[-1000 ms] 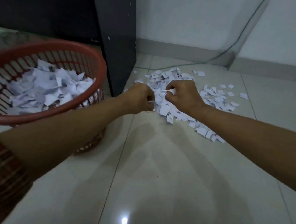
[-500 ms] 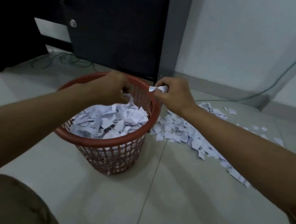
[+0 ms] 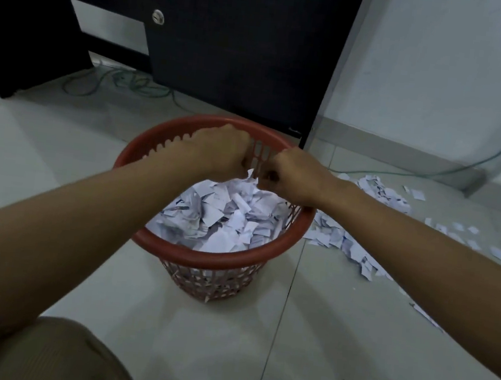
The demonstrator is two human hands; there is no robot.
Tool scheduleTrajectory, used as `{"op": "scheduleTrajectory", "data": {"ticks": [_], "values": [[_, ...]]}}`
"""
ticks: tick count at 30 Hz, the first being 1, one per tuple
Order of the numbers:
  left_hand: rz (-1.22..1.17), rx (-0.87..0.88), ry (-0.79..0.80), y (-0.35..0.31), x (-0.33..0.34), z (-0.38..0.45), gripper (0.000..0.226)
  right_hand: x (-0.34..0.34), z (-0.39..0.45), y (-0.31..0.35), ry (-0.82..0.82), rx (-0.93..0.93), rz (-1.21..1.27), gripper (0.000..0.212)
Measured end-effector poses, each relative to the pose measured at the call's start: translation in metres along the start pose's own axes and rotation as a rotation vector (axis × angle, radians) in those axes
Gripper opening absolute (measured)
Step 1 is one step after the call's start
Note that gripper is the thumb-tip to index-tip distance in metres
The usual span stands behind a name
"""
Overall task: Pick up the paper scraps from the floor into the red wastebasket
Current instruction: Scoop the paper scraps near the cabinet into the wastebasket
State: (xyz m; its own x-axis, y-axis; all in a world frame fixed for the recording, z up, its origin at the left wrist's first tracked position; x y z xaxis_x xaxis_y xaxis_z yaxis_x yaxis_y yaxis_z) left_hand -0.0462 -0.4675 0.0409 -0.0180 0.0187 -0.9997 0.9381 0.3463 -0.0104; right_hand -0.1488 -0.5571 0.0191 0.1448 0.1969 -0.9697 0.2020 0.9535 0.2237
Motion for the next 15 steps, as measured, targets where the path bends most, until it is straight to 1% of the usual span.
{"op": "scheduleTrajectory", "data": {"ticks": [2, 3, 5, 7, 10, 12, 14, 15], "values": [[0.023, 0.000, 0.000, -0.004, 0.004, 0.002, 0.019, -0.005, -0.010, -0.006, -0.053, -0.018, 0.029, 0.015], [0.030, 0.008, -0.018, -0.009, 0.004, 0.003, 0.019, -0.010, -0.018, -0.011, -0.084, -0.018, 0.046, 0.019], [0.029, 0.045, -0.062, -0.022, -0.002, 0.003, 0.022, -0.018, -0.037, -0.020, -0.122, -0.001, 0.056, 0.032], [-0.011, 0.101, -0.132, -0.042, -0.013, 0.001, 0.022, -0.024, -0.058, -0.032, -0.129, 0.000, 0.058, 0.037], [-0.037, 0.206, -0.275, -0.077, -0.029, -0.003, 0.023, -0.026, -0.093, -0.059, -0.127, 0.036, 0.042, 0.044], [-0.005, 0.271, -0.347, -0.109, -0.033, -0.001, 0.024, -0.024, -0.124, -0.086, -0.151, 0.072, 0.047, 0.043], [0.028, 0.309, -0.344, -0.137, -0.031, 0.006, 0.027, -0.014, -0.149, -0.111, -0.145, 0.114, 0.056, 0.043], [0.040, 0.327, -0.307, -0.151, -0.027, 0.011, 0.028, -0.008, -0.159, -0.123, -0.130, 0.141, 0.059, 0.043]]}}
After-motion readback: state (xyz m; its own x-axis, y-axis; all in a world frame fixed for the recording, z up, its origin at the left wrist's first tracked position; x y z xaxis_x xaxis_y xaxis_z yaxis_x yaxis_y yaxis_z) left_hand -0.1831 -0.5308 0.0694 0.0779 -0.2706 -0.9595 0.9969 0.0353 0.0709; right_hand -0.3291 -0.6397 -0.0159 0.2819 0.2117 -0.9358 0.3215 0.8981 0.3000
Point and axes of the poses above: each hand's wrist, its own z-axis towards the middle knuckle, its own x-axis out of the palm, y = z × x, the point moved 4 cm from there along z, towards the middle knuckle, and after that the axes turned 6 degrees about z, right-handed, at the moved point
